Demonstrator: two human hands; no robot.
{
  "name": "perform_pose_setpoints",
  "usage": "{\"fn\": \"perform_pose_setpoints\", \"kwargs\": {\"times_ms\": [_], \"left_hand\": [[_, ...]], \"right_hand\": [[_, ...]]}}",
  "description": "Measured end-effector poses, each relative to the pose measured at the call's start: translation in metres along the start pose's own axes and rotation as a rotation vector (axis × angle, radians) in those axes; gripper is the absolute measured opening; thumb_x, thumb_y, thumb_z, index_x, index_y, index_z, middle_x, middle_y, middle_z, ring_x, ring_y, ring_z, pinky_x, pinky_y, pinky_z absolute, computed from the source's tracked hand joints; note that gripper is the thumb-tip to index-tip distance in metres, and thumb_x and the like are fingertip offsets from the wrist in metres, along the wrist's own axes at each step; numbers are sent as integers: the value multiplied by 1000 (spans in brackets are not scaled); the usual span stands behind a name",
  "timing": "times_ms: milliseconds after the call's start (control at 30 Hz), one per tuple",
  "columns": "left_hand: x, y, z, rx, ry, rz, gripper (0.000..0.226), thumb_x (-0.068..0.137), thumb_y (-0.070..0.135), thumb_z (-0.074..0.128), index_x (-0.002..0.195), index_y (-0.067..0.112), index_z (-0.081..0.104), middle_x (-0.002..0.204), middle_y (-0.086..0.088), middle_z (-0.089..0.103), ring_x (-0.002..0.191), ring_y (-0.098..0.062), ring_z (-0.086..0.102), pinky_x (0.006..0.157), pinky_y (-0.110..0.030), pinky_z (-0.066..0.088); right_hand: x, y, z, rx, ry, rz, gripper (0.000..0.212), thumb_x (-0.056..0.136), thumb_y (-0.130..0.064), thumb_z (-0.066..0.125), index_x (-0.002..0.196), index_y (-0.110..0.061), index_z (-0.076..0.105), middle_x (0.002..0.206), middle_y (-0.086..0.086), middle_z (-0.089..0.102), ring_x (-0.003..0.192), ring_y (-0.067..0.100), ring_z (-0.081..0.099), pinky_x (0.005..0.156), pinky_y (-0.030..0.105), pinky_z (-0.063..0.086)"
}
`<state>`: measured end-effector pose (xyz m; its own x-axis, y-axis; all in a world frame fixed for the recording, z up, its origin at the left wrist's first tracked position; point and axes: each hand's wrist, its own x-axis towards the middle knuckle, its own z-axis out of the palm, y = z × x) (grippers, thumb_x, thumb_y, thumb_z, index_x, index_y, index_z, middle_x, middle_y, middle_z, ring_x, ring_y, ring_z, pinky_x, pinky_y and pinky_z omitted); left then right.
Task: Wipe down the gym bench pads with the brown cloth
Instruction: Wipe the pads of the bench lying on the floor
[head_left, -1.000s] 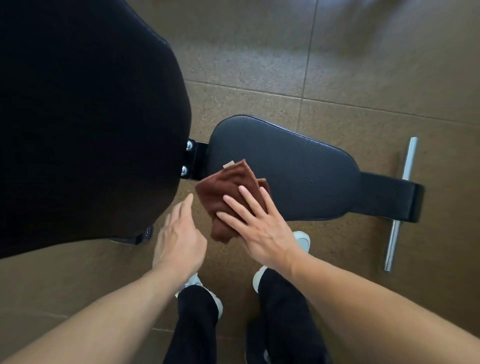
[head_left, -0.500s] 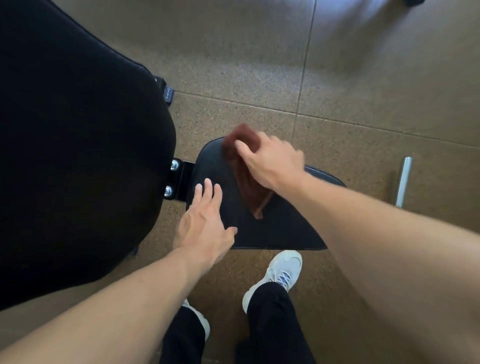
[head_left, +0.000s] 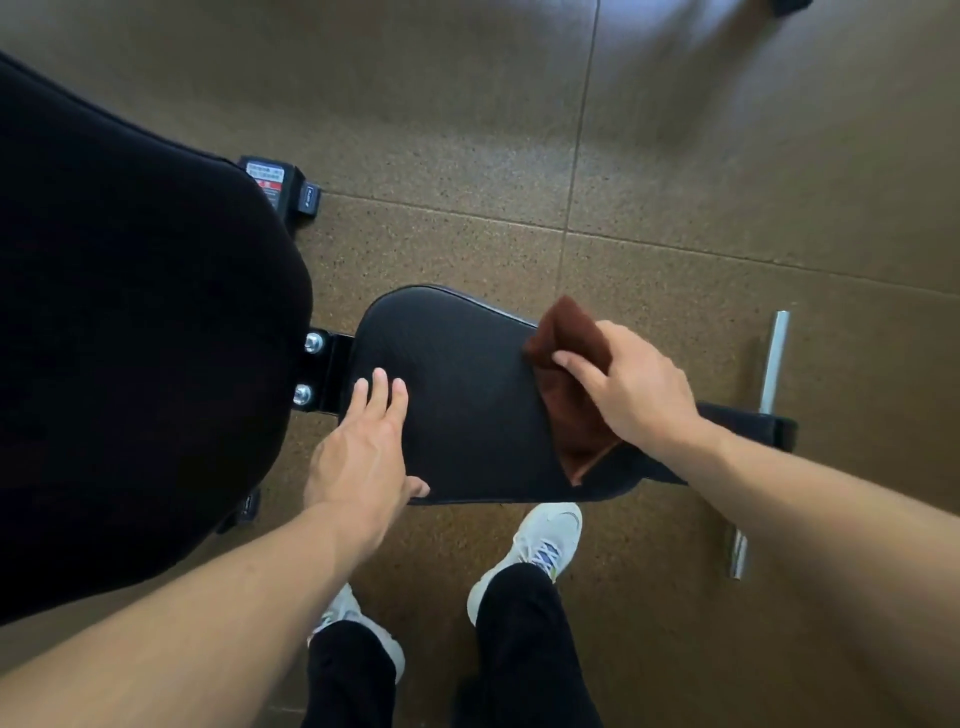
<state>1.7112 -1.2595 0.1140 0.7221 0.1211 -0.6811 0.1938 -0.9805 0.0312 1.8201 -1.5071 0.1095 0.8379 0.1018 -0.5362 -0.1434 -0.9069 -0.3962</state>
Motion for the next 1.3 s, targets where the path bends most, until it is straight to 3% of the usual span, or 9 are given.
{"fn": "perform_pose_setpoints", "kwargs": {"times_ms": [200, 300, 367, 433, 567, 667, 767, 900, 1300], "left_hand": [[-2, -2, 4, 32, 38, 30, 120, 79, 63, 73, 161, 20, -4, 170, -2, -9, 157, -19, -2, 109, -37, 47], [-3, -7, 8, 16, 73, 68, 119, 79, 65, 72, 161, 21, -2, 170, -3, -6, 157, -20, 0, 114, -39, 41], [-3, -12, 11, -6, 96, 88, 118, 79, 66, 71, 161, 23, -2, 170, -2, -6, 157, -20, 0, 115, -40, 39], [-3, -23, 17, -67, 100, 146, 114, 80, 61, 74, 162, 26, 1, 170, 0, -8, 157, -19, -4, 117, -41, 35], [-25, -65, 37, -237, 86, 285, 107, 84, 34, 80, 162, 29, 6, 169, 9, -11, 155, -11, -12, 125, -37, 12], [-55, -97, 59, -354, 50, 47, 107, 89, 23, 75, 162, 30, -3, 169, 12, -9, 156, -14, 5, 125, -39, 23], [-79, -123, 72, -458, -53, -218, 98, 91, 30, 71, 161, 30, 3, 169, 1, 16, 150, -24, 31, 117, -45, 37], [-95, -137, 70, -439, -130, -240, 89, 93, 31, 68, 161, 27, 11, 166, 0, 24, 145, -23, 39, 111, -43, 43], [-71, -28, 28, -434, 94, -34, 87, 97, 25, 62, 161, 28, 4, 170, 7, -1, 156, -16, 5, 124, -40, 16]], "right_hand": [[-59, 27, 51, 468, 387, 409, 53, 103, -55, 51, 152, -35, 45, 152, -5, 53, 137, 27, 53, 112, 48, 40], [-83, -1, 93, 498, 563, 539, 61, 106, -47, 51, 161, -27, 35, 171, -5, 27, 158, 23, 22, 125, 47, 26], [-105, -14, 122, 380, 546, 408, 59, 105, -44, 51, 161, -29, 36, 174, -11, 11, 162, 16, -3, 127, 46, 13], [-126, -19, 148, 146, 407, 125, 57, 104, -43, 54, 158, -35, 39, 172, -12, 11, 161, 18, -8, 126, 48, 3], [-130, -46, 167, -221, 165, -276, 61, 104, -55, 49, 160, -39, 31, 166, -1, 36, 157, 31, 23, 129, 57, 3], [-105, -85, 172, -363, 41, -453, 65, 105, -63, 39, 163, -36, 27, 165, 3, 37, 155, 34, 27, 127, 61, 7], [-89, -134, 187, -515, -59, -569, 61, 105, -50, 46, 161, -31, 32, 167, 5, 33, 156, 36, 22, 125, 64, 2], [-81, -159, 190, -709, -94, -633, 57, 102, -31, 50, 158, -21, 40, 167, 8, 27, 158, 36, 14, 124, 67, -3], [-87, 15, 94, -922, -128, -1032, 82, 93, -25, 52, 166, -34, 17, 170, 6, 26, 155, 41, 26, 125, 67, 12]]}}
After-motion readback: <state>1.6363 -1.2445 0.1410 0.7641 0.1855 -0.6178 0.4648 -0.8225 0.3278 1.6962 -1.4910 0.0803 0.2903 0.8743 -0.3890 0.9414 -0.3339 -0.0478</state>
